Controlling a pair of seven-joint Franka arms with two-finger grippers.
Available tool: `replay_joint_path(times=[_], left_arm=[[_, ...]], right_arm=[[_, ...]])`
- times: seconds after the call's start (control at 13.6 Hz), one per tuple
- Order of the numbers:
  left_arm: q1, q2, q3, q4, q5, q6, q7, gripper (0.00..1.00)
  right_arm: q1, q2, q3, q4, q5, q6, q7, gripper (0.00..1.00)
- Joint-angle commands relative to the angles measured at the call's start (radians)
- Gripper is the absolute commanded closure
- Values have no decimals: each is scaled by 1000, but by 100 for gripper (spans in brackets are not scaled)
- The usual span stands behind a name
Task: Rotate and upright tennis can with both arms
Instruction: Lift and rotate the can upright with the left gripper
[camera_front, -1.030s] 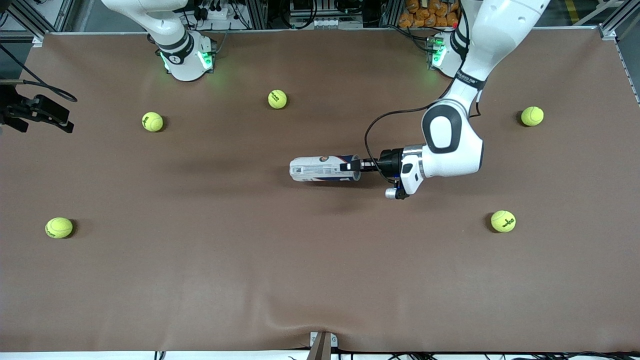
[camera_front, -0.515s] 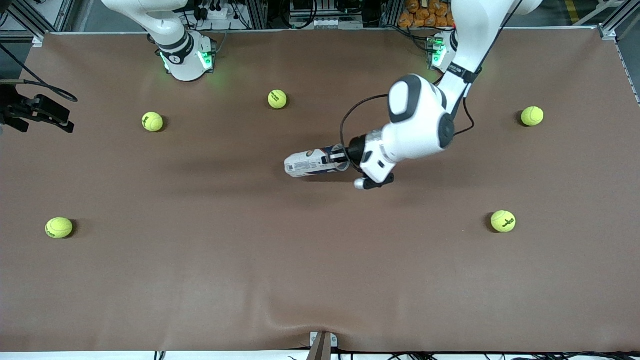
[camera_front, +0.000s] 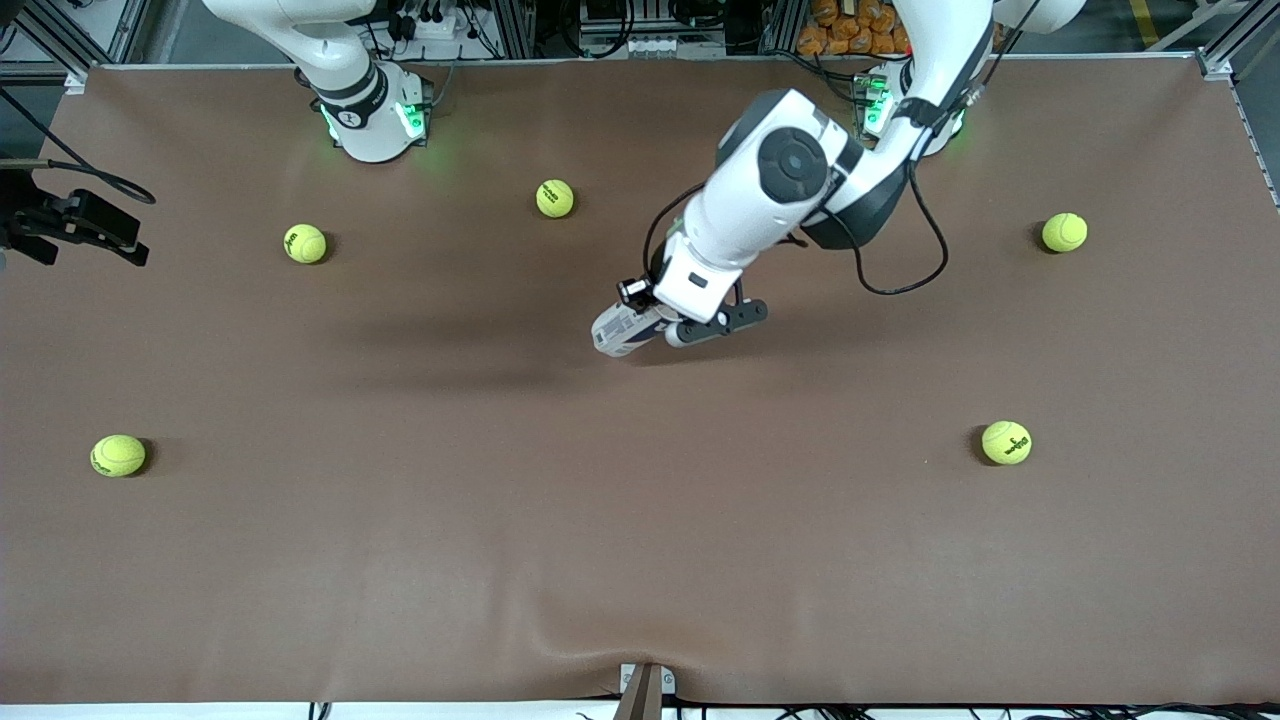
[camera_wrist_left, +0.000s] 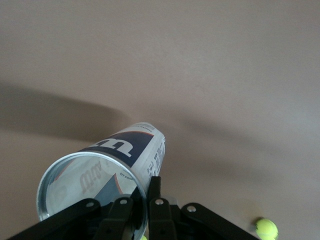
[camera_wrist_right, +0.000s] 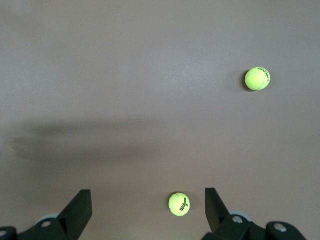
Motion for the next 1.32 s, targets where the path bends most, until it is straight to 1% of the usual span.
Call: replay_joint_path(times=[0.0,0.07,0.29,0.51,0.66,0.81,1.25], left_arm=[[-46,29,3,87,153,-111,-120,100],[-61,40,3,106,205,-151,-150,100],[-101,83,8,158,302,-235,-218,100],[-143,111,15,169,359,-246,-272,100],[-166,150,15,201,425,-246,-342,100],[-193,175,15,207,491,-246,-402,100],[-195,194,14,207,503,-243,-415,100]], right_arm=[[3,7,-1,11,17,-7,0,0],[4,7,-1,11,17,-5,0,0],[4,8,-1,11,17,-5,0,0],[4,8,1,9,17,-14,0,0],[4,7,1,8,17,-16,0,0],[4,8,1,8,17,-16,0,0],[3,8,1,8,17,-8,0,0]])
